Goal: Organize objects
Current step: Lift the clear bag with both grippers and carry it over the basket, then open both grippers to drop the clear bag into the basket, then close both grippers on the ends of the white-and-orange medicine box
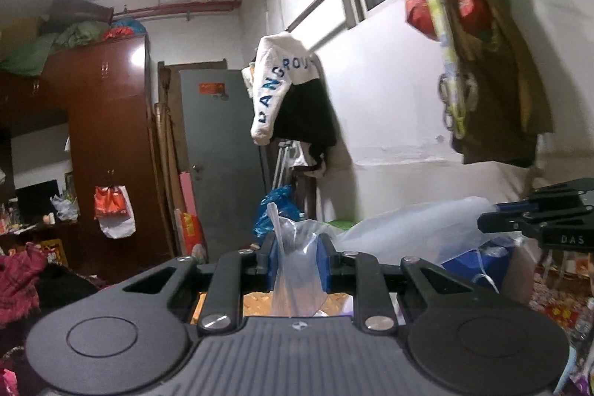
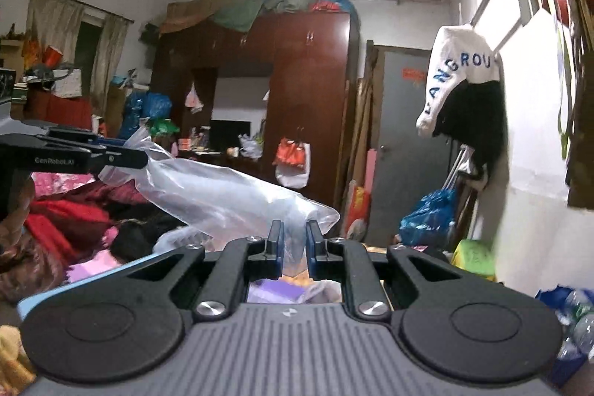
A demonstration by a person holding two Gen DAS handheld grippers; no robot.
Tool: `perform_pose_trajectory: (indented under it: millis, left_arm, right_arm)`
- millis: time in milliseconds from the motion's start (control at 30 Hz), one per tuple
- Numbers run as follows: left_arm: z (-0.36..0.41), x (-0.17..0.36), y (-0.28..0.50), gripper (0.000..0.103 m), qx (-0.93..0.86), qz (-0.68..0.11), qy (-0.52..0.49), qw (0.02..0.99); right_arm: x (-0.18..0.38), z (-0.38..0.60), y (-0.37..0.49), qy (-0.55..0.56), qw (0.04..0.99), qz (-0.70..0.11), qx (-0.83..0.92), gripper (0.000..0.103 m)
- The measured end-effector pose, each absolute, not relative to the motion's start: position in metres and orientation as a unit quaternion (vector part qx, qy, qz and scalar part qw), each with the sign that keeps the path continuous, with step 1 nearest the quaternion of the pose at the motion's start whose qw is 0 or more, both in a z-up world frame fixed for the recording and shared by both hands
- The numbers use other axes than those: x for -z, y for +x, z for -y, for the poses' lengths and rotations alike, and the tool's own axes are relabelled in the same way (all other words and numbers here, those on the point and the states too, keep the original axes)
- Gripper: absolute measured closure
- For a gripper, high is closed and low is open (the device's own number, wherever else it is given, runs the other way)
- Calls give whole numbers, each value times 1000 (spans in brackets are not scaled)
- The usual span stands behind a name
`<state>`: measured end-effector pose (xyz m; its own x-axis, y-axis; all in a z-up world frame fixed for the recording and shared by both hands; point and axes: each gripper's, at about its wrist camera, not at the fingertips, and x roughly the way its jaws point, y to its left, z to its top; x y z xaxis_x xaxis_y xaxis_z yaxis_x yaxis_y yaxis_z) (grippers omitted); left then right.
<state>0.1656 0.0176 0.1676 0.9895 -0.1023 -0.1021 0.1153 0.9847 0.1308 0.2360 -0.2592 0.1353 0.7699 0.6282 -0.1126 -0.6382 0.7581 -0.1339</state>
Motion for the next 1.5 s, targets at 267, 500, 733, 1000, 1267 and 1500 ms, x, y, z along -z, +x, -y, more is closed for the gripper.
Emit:
perform_pose_trajectory:
  millis: [267,500,733,1000,1267,1500]
  left_arm:
    - [-28,-134,268,78,25,-122,50,991]
    - [-38,-103,315,78,-10,-180,32,983]
    - [-43,-98,319,78,-20,-195,28,980]
    - [-48,-101,308,18,-33,-177,29,983]
    - [-51,-101,223,0,0,-125,36,992]
    - [-63,-67,145,0,-2,-127,37,991]
  right_arm:
    - [-115,229,323,-87,943,-93,-309,90]
    - [-84,203,364,-100,936,-149,-303,90]
    - [-75,208,366,-95,933,-169,-303,90]
    - [-77,215,362,-80,941,-167,-282,52]
    - [-87,255,315,-10,951,-109,-289,0]
    - [-54,269,259,-31,949,-120,-292,0]
